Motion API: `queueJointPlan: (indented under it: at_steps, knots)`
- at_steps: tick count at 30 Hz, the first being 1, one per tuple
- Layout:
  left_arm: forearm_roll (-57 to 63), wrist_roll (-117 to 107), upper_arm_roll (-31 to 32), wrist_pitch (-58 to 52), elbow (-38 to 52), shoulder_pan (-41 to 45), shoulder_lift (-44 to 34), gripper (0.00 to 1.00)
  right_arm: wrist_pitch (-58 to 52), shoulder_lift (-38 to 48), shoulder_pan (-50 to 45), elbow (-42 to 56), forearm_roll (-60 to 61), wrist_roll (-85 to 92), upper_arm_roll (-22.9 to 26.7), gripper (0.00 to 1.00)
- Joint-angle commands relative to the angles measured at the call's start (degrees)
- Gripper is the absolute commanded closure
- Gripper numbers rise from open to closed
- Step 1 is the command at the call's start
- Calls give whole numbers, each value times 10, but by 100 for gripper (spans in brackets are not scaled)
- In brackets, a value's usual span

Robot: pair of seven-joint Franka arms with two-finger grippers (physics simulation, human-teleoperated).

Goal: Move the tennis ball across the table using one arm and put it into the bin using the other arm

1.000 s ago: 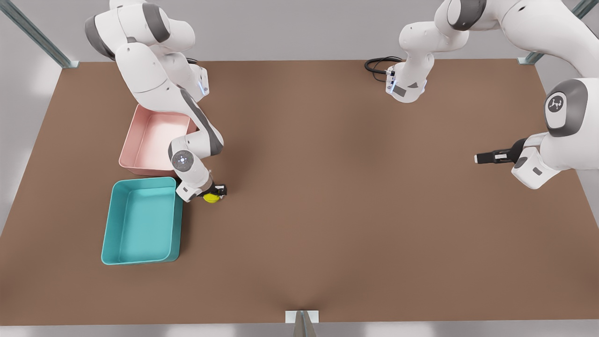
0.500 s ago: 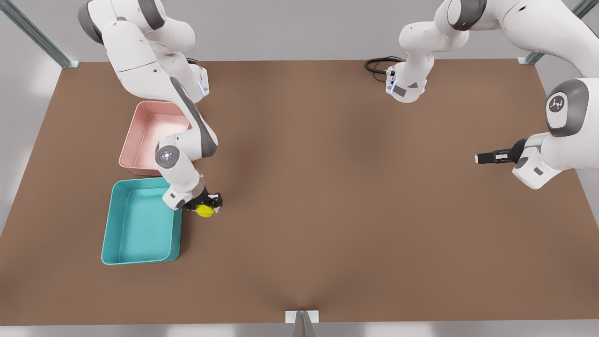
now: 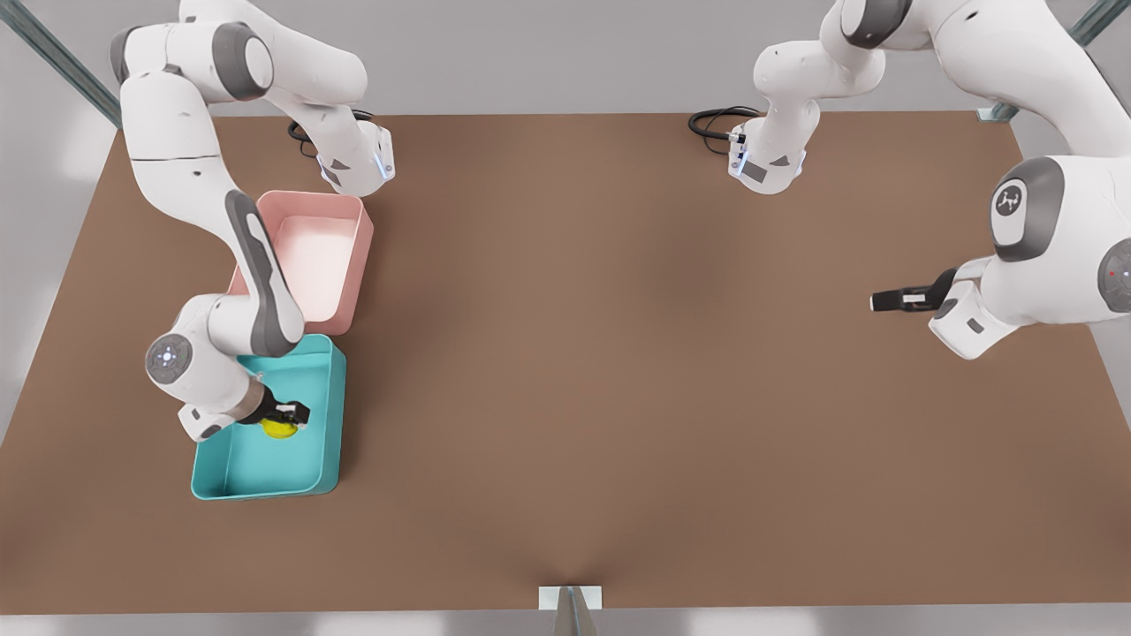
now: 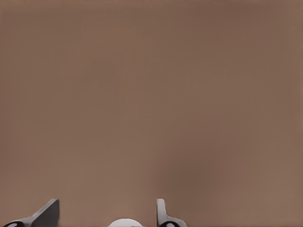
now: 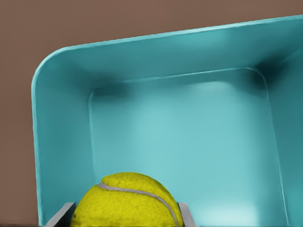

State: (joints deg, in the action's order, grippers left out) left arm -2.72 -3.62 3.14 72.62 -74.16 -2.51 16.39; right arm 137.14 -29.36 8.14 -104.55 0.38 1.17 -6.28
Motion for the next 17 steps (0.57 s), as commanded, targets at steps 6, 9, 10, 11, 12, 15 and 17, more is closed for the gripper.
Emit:
queueJointPlan:
  at_steps: [6,9,10,11,12,15,17]
  knots:
    - [10,-2,26,214,-177,-18,-115,0,-177,0,-17,77,1,79,-6,0]
    - [8,-4,25,202,-164,-19,-106,0,-428,6,-77,232,-58,-13,-7,0]
    - [7,-1,23,202,-157,-25,-102,0,-538,9,-91,312,-67,-15,-8,0]
    - [7,-1,23,191,-156,-25,-102,0,-559,83,-102,292,-85,-14,-8,0]
    - [7,-1,23,191,-155,-26,-102,0,-559,160,-102,235,-86,-12,-8,0]
    - [7,-2,24,182,-150,-25,-103,0,-552,245,-95,166,-72,-15,-5,0]
    - [7,-2,24,181,-150,-25,-103,0,-550,246,-88,165,-67,-17,-5,0]
